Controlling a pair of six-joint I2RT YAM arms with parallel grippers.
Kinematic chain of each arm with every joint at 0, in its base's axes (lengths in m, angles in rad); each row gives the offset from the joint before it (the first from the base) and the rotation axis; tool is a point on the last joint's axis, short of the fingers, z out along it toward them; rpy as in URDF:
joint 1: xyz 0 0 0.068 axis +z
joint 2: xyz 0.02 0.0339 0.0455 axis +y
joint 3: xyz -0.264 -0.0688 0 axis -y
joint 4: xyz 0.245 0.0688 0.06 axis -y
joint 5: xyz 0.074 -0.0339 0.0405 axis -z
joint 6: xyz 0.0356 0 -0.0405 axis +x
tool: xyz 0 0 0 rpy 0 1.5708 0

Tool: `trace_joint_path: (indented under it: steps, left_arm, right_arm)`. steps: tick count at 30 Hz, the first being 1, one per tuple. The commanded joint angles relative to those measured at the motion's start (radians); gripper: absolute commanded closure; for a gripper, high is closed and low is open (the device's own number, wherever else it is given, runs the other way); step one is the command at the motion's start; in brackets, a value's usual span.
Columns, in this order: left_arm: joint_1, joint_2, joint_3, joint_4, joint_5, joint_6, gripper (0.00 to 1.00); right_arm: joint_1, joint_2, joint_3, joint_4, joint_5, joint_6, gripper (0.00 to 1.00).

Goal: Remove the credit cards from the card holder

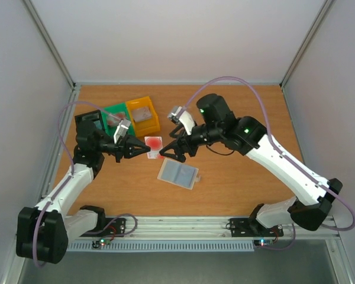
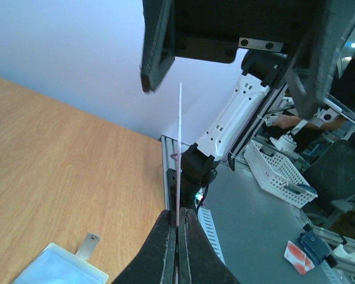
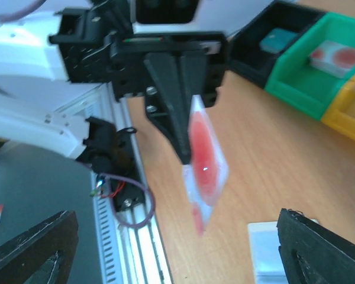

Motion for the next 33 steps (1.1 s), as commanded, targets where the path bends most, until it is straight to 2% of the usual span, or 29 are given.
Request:
trace_joint_path:
  steps: [1,2,6,9,11,13,16,19,21,22,23,24,25,27,29,31,33]
  left_arm:
    - [-0.021,0.035,0.011,0.126,0.080,0.014,1.00]
    - [-0.029,0.038,0.013,0.125,0.088,0.012,1.00]
    - [-0.049,0.054,0.004,0.120,0.085,-0.017,1.00]
    - [-0.057,0.051,-0.004,0.117,0.076,-0.009,1.00]
    - [-0.065,0.052,-0.003,0.109,0.075,-0.001,1.00]
    - [-0.067,0.058,-0.003,0.090,0.076,0.004,1.00]
    - [-0.068,0.063,-0.004,0.060,0.071,0.023,1.00]
    - [-0.071,0.059,-0.006,0.031,0.048,0.041,1.00]
    - [-0.070,0.051,-0.013,-0.047,-0.016,0.069,0.99]
    - [-0.068,0.043,-0.012,-0.128,-0.083,0.095,0.85]
    - [-0.065,0.028,-0.006,-0.253,-0.172,0.157,0.65]
    - [-0.065,0.016,0.010,-0.377,-0.280,0.273,0.50]
    - [-0.066,0.009,0.023,-0.457,-0.401,0.347,0.45]
    - [-0.066,0.002,0.049,-0.560,-0.696,0.497,0.43]
    - [-0.070,0.005,0.091,-0.592,-0.939,0.662,0.46]
    - [-0.083,0.007,0.158,-0.627,-1.052,0.835,0.47]
    - [-0.116,-0.010,0.231,-0.694,-1.068,0.998,0.51]
  right_arm:
    - [0.053,0.075,0.057,-0.140,-0.077,-0.108,0.11]
    - [0.058,0.079,0.063,-0.124,-0.085,-0.106,0.16]
    - [0.060,0.093,0.070,-0.078,-0.079,-0.083,0.52]
    - [0.061,0.085,0.034,-0.020,-0.040,-0.055,0.66]
    - [0.060,0.101,0.038,-0.013,-0.021,-0.040,0.68]
    - [0.061,0.111,0.046,-0.011,-0.011,-0.037,0.74]
    - [0.061,0.111,0.047,-0.004,0.003,-0.028,0.98]
    - [0.057,0.107,0.048,-0.039,0.071,-0.005,0.99]
    - [0.038,0.089,0.032,-0.033,0.126,0.044,0.99]
    - [0.022,0.078,0.020,-0.016,0.156,0.084,0.99]
    - [-0.002,0.064,0.009,0.004,0.187,0.142,0.99]
    - [-0.026,0.050,-0.007,0.027,0.226,0.211,0.99]
    - [-0.058,0.045,-0.019,0.045,0.266,0.284,0.99]
    - [-0.127,0.046,-0.037,0.055,0.372,0.455,0.99]
    - [-0.163,0.051,-0.070,0.088,0.470,0.620,0.99]
    - [-0.168,0.045,-0.121,0.195,0.508,0.740,0.99]
    - [-0.168,0.046,-0.160,0.327,0.506,0.839,0.99]
